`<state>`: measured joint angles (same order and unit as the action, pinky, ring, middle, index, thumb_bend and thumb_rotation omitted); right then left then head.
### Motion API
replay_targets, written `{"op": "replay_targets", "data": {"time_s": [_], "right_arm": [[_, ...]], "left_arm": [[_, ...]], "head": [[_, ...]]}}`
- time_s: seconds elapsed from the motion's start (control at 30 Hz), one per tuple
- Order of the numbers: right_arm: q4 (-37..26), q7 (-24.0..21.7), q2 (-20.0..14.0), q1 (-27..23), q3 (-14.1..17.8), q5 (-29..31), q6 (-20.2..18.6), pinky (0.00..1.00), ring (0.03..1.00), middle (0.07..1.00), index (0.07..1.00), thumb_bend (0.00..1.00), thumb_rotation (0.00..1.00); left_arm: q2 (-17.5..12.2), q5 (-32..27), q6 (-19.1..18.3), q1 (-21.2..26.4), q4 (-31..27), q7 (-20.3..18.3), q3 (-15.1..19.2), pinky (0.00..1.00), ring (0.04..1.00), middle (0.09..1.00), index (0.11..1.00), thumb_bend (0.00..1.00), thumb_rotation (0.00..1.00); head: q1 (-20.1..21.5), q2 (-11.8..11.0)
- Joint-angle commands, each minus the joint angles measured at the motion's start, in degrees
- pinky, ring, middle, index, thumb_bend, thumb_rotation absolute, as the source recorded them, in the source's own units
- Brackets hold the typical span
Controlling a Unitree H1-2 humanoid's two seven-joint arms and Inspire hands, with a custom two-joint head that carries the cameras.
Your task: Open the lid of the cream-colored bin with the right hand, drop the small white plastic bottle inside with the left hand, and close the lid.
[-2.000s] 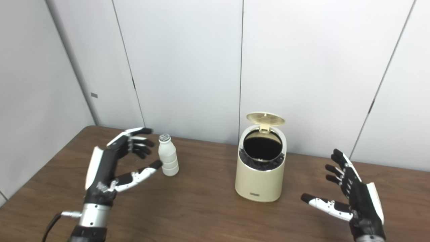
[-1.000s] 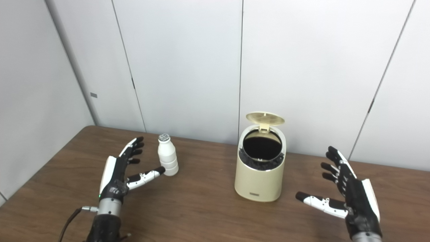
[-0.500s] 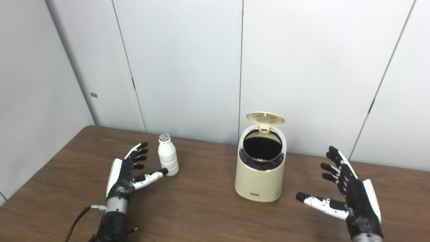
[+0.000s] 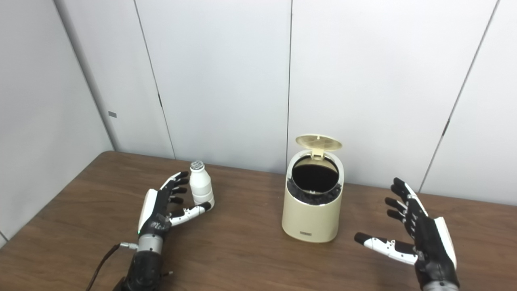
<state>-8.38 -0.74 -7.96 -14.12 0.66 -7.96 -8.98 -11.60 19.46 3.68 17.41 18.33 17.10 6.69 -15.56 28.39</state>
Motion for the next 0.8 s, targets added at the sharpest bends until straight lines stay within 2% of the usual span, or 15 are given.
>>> {"op": "replay_targets", "data": {"time_s": [0.0,0.2,0.5,0.77], "right_arm": [[-2.3,-0.16,0.05,-1.17,0.0,0.41,1.26,0.82,0.858,0.916,0.918,0.74,0.04],[-2.0,0.04,0.05,-0.97,-0.13,0.07,1.16,0.79,0.844,0.913,0.919,0.75,0.03],[-1.95,-0.08,-0.14,-0.53,-0.23,-0.03,1.37,0.77,0.839,0.906,0.917,0.77,0.1],[-2.05,0.02,-0.23,-0.28,-0.4,-0.36,1.68,0.76,0.835,0.907,0.918,0.78,0.11]], "left_arm": [[-0.87,0.1,2.23,2.77,0.24,1.12,-0.36,0.66,0.753,0.815,0.855,0.85,0.22],[-0.91,0.2,3.05,3.27,1.86,1.47,-0.83,0.66,0.756,0.816,0.859,0.84,0.24],[-0.91,-0.01,3.39,4.13,3.43,1.86,-1.06,0.67,0.765,0.822,0.863,0.83,0.24],[-0.59,-0.46,4.55,4.73,4.9,2.19,-1.25,0.66,0.758,0.812,0.854,0.84,0.25]], "head": [[-0.02,0.03],[0.06,-0.02],[0.65,0.31],[0.88,0.54]]}}
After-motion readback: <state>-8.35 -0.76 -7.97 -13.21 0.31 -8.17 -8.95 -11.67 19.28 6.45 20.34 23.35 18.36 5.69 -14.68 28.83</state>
